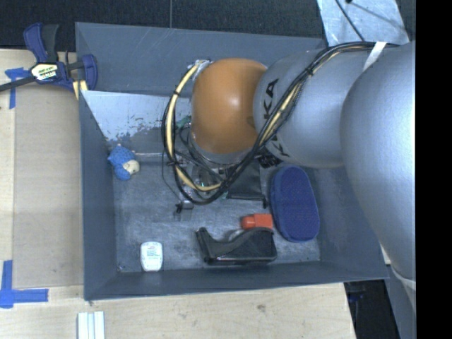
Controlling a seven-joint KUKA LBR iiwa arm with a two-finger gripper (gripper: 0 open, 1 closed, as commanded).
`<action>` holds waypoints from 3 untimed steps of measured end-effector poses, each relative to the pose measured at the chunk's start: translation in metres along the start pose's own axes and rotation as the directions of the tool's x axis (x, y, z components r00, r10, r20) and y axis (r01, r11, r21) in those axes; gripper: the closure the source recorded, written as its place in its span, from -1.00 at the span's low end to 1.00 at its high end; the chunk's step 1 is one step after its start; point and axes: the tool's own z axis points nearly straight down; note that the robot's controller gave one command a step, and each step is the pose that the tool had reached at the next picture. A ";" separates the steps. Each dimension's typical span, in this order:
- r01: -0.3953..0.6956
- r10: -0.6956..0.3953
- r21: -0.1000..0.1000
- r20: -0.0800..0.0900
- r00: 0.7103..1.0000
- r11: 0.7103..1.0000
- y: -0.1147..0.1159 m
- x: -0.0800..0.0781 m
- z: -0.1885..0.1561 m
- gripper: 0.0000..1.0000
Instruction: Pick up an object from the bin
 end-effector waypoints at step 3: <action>0.830 -0.830 0.004 0.003 0.558 0.558 0.056 0.084 0.037 -1.00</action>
Offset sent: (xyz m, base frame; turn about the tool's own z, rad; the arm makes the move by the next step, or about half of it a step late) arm -0.0664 0.0468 -0.0661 -0.1707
